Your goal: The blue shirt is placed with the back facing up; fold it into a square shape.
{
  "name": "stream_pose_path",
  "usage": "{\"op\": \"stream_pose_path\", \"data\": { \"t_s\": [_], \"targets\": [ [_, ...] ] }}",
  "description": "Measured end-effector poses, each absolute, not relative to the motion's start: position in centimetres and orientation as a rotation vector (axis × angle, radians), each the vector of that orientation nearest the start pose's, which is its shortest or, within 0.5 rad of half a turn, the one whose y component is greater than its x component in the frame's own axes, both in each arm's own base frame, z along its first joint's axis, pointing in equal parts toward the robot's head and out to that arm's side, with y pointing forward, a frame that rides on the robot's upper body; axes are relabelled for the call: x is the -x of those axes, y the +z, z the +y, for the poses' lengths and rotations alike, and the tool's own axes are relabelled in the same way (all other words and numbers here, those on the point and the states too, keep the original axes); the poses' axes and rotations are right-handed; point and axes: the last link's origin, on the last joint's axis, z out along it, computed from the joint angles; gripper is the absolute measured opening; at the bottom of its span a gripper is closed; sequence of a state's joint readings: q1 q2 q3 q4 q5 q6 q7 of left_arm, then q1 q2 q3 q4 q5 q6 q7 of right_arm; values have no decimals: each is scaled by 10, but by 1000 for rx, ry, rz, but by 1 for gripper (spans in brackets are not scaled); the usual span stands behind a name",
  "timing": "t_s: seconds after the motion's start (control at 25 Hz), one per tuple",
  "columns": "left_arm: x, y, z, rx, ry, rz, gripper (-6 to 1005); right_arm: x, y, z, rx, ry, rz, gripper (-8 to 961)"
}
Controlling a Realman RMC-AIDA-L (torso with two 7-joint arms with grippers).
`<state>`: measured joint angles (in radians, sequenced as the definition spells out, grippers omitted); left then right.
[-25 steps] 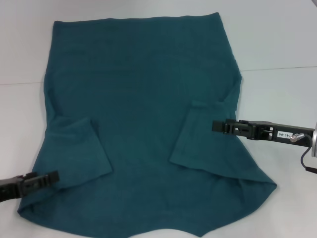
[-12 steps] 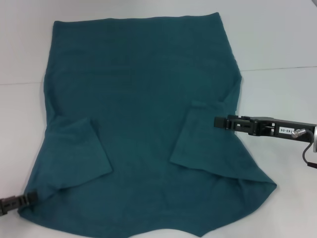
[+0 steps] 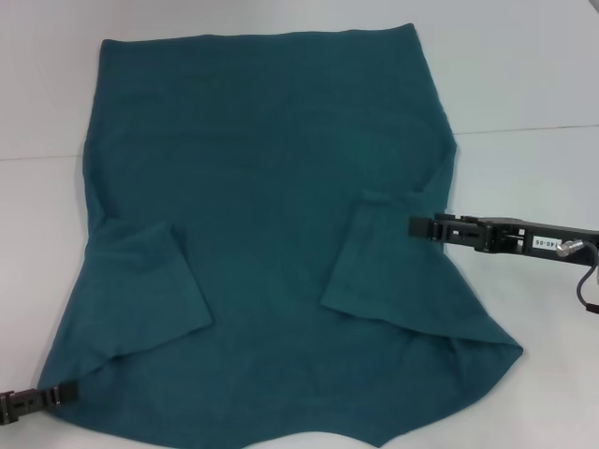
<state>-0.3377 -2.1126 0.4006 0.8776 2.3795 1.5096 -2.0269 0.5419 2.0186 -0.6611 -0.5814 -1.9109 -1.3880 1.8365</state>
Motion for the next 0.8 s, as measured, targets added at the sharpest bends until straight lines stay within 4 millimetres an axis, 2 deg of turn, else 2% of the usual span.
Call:
{"op": "stream_pose_path", "data": {
  "t_s": [0.8],
  "targets": [
    [356, 44, 277, 2198, -422, -1648, 921, -285, 25, 357, 2351, 824, 1307, 822]
  ]
}}
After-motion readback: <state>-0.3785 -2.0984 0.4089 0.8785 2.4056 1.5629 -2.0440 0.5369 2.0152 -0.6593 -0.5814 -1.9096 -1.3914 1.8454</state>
